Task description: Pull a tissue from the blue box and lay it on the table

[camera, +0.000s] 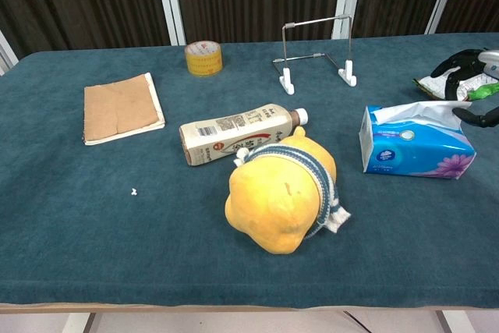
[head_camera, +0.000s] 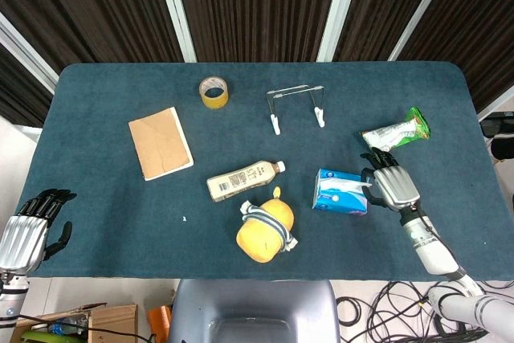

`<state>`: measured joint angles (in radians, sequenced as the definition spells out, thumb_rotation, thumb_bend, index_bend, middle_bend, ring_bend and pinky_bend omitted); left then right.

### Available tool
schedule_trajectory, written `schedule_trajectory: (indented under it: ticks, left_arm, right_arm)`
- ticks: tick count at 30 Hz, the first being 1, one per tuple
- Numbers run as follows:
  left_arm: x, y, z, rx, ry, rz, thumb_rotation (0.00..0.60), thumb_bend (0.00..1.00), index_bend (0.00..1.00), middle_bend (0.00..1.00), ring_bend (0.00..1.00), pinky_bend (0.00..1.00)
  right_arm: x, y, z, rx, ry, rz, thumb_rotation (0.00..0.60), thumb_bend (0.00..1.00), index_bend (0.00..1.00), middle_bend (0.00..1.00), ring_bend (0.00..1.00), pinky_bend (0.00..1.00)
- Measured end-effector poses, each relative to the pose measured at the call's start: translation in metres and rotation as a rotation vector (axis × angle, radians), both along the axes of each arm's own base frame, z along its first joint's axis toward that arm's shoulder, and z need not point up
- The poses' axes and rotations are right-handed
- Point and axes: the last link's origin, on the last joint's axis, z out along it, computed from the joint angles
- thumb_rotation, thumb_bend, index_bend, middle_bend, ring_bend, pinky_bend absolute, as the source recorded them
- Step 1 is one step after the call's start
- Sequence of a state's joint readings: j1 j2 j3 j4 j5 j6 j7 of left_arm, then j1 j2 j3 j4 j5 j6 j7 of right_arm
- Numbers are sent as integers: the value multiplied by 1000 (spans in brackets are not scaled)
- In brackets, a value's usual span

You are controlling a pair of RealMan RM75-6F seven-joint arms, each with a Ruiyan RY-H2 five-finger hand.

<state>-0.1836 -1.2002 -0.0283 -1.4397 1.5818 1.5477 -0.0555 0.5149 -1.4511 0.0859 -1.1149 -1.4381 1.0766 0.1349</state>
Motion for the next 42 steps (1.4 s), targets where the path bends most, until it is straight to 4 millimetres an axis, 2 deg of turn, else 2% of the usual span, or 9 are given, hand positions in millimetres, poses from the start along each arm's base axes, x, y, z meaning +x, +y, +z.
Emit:
schedule_trajectory:
  ticks: [3, 9, 17, 32, 38, 42]
  left_arm:
    - [0, 0, 0, -1, 0, 0, 600, 503, 275, 250, 187, 318]
    - [0, 0, 0, -5, -1, 3, 600, 503, 275, 250, 187, 318]
    - [0, 0, -1, -7, 0, 9, 600, 503, 275, 250, 188, 318]
    - [1, 1, -4, -16, 12, 17, 600, 503, 275, 251, 188, 319]
    - [1, 1, -6, -22, 17, 20, 600, 503, 275, 251, 188, 319]
    - [1, 2, -7, -25, 20, 23, 600, 503, 275, 251, 189, 319]
  right_arm:
    - [-1, -1, -1, -11, 5, 8, 600, 473, 641, 184, 48, 134]
    - [-1, -1, -1, -44, -8, 36, 600, 556, 758, 250, 84, 163]
    - [5, 7, 12, -84, -110, 84, 600, 565, 775, 258, 85, 163]
    - [23, 47, 86, -322, -218, 216, 600, 565, 777, 258, 85, 163]
    - [7, 74, 114, -387, -140, 152, 600, 569, 777, 258, 85, 163]
    - [-12, 90, 122, -410, -40, 61, 600, 581, 777, 258, 85, 163]
